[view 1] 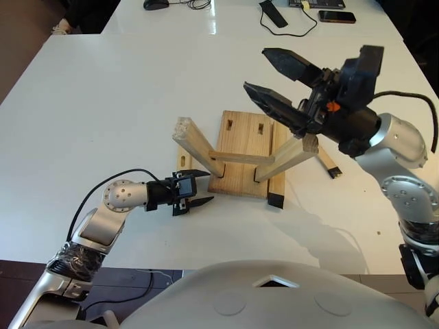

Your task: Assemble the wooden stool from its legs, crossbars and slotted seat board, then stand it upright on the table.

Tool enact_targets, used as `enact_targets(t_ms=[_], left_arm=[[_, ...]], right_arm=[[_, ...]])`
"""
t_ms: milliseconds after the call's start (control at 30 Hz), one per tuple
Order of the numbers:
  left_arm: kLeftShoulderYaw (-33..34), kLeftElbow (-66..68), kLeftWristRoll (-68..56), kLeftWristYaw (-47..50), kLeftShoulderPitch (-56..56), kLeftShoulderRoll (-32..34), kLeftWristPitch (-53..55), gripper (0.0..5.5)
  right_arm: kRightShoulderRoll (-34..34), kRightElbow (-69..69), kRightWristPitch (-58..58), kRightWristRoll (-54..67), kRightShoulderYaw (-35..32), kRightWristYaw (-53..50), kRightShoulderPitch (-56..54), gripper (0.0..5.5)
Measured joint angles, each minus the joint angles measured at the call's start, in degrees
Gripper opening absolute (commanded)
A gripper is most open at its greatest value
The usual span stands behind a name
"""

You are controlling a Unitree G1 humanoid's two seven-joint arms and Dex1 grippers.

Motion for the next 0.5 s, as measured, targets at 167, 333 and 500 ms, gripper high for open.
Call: enact_targets(t_ms=[167, 333, 500], left_arm=[[-0.26, 0.38, -0.06, -0.47, -0.35, -0.17, 1.30, 3.23], [0.48, 0.31, -1.14, -0.39, -0.54, -0.31, 1.91, 3.23], [4.61, 2.02, -3.43, -0.37, -1.59, 0.45, 4.38, 3.23]], right_arm=[[2.14, 2.48, 4.26, 1.52, -2.44, -0.62, -2.50, 2.99], [3.83, 8.72, 8.50, 13.04, -18.15, -7.69, -11.93, 2.99], [0.21, 21.04, 8.20, 0.81, -18.22, -1.53, -2.15, 2.99]])
